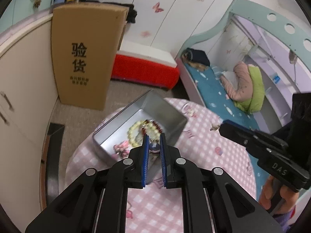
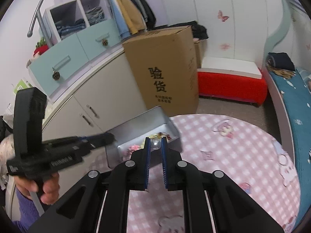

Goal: Organize jewelry
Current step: 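Carry both earrings over the grey box and open both tools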

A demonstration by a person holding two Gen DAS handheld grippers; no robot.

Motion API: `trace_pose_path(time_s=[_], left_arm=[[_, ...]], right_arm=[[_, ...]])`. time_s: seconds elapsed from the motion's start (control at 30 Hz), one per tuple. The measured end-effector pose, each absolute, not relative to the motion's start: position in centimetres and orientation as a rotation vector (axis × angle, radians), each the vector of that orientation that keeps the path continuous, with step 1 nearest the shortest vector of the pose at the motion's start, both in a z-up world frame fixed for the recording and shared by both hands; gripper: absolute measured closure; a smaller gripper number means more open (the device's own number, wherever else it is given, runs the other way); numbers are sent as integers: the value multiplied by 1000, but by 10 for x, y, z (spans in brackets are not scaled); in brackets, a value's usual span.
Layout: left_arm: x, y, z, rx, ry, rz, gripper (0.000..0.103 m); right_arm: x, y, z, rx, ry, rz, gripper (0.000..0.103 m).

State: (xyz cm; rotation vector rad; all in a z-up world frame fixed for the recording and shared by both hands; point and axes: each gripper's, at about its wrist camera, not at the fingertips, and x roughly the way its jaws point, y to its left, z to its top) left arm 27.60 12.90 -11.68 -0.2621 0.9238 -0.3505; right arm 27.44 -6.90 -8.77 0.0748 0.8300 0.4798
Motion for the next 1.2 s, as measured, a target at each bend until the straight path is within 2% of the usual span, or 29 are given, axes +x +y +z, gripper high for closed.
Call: trace_pose_path(time_s=[0.5, 0.57, 0.6, 0.63, 0.93, 1.03, 1.13, 1.2], left_arm=[[284, 135, -134, -271, 948, -333, 89], [283, 137, -133, -277, 946, -323, 76], [282, 138, -133, -284, 945, -313, 60], [280, 140, -132, -290, 937, -293, 54], [273, 151, -122, -315, 889, -257, 47], [269, 149, -117, -267, 862, -212, 44], [267, 151, -113, -264, 850, -202, 43], [265, 152, -112, -273, 847, -197, 42]], right_arm=[[309, -22, -128, 47, 936, 481, 92], [311, -21, -130, 46, 943, 481, 92], [311, -20, -130, 43, 944, 479, 92], [311, -20, -131, 42, 945, 480, 92], [316, -19, -134, 53, 958, 477, 92], [316, -18, -135, 59, 963, 480, 89], [314, -16, -132, 57, 959, 483, 70], [312, -17, -130, 53, 952, 469, 63]])
